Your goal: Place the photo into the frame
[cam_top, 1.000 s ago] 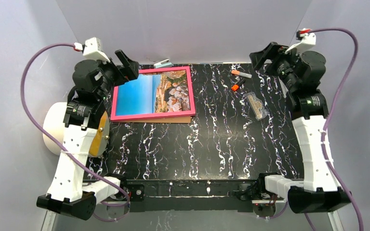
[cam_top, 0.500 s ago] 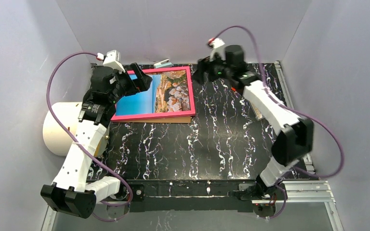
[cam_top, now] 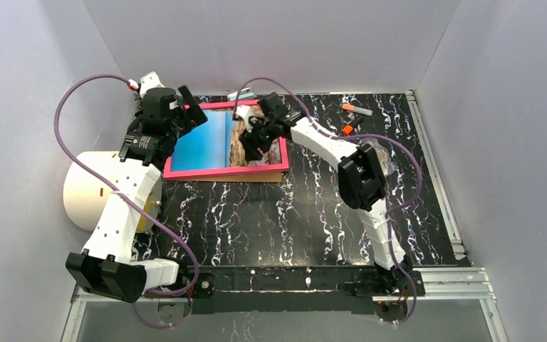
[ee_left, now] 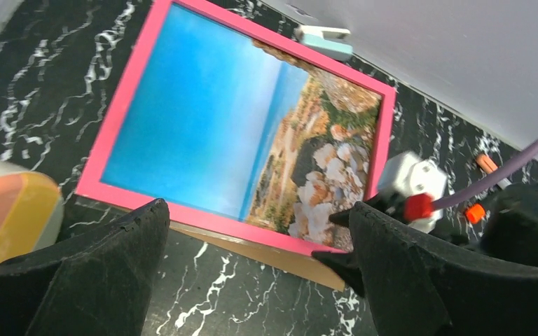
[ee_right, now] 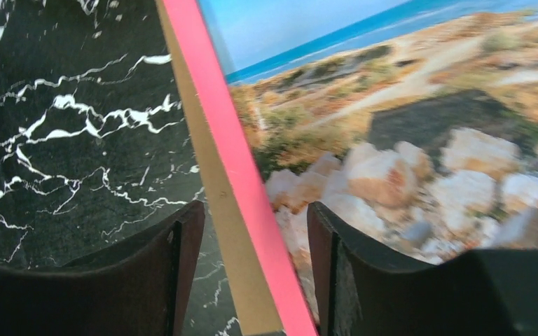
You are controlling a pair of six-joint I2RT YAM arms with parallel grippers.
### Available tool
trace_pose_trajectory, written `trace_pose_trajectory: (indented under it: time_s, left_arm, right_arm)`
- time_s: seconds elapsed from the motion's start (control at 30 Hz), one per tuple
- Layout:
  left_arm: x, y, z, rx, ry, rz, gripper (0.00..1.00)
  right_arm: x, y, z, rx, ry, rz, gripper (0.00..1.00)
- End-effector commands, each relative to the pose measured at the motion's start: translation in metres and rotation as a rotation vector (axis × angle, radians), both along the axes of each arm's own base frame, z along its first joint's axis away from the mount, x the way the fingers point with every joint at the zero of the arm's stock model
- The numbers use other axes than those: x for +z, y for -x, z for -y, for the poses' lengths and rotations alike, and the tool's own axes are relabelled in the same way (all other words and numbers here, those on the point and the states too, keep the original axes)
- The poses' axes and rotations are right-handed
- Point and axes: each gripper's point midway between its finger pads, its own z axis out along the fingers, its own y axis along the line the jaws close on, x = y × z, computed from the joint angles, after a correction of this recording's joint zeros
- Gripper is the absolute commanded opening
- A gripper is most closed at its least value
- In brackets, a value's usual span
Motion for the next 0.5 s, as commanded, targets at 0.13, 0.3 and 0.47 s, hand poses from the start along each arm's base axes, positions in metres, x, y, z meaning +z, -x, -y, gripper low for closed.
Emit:
trace_pose_trajectory:
  time_s: [0.13, 0.3, 0.47]
  left_arm:
    - [0.016, 0.017, -0.026, 0.144, -0.019, -0.001, 0.99]
    - [0.002, 0.012, -0.012, 0.088, 0.011, -0.039, 0.98]
    - [-0.003, 0.012, -0.009, 0.076, 0.016, -0.063, 0.98]
  right_arm:
    - [-0.033, 0.026, -0.035, 0.141, 0.059, 0.059, 0.64]
    - [-0.044, 0.019, -0.048, 0.119, 0.061, 0.096, 0.46]
    - [-0.060, 0.024, -0.051, 0.139, 0.083, 0.121, 0.49]
